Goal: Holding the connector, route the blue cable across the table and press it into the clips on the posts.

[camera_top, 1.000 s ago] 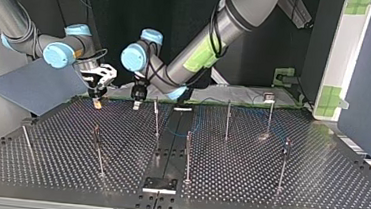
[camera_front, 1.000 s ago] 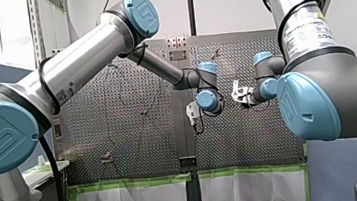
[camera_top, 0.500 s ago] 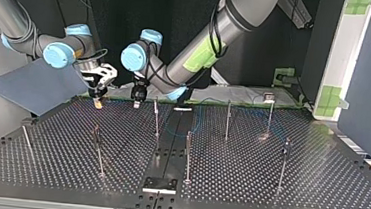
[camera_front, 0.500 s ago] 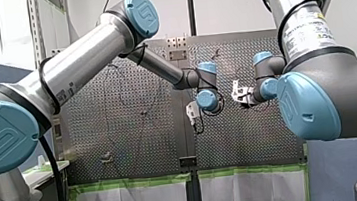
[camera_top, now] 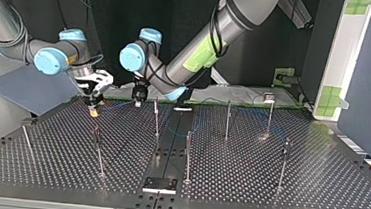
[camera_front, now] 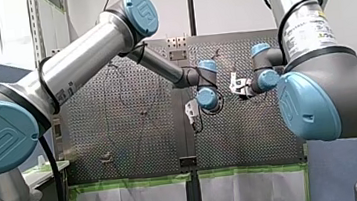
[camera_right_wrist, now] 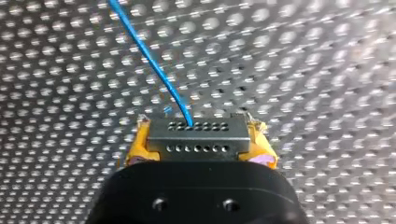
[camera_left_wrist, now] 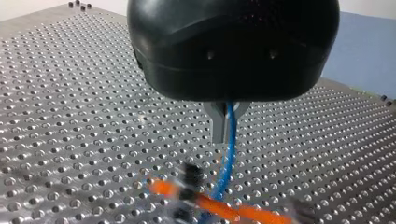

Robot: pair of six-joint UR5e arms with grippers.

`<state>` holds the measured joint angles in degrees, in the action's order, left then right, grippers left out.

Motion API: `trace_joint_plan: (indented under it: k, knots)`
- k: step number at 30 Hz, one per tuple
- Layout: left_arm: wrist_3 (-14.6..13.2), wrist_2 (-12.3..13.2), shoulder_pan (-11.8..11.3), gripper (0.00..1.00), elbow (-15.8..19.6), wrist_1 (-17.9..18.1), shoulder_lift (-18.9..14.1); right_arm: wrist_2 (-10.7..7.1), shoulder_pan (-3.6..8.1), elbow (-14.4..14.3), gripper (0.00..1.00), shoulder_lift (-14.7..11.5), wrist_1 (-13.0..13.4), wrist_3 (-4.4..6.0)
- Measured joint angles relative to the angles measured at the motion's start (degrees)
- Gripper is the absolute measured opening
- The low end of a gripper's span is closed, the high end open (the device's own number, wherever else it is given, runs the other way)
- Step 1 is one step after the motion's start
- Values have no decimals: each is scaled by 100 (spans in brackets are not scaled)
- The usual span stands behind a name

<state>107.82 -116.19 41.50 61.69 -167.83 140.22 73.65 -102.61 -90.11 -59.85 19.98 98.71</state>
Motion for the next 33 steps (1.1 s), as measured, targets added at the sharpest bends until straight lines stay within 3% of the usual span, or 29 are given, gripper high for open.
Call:
trace_joint_plan:
  k: [4,13,23,33]
  knots:
    - [-2,-50,28,0,1,-174,-167,1,0,56,0,-196,-208,47]
    - [-1,-142,146,0,8,-334,-650,-102,12,162,0,-746,-496,294]
    - [-14,-272,237,0,14,-457,-1148,-113,-6,351,0,-1363,-842,321]
    - [2,-271,233,0,3,-331,-1328,-122,5,464,0,-1515,-966,325]
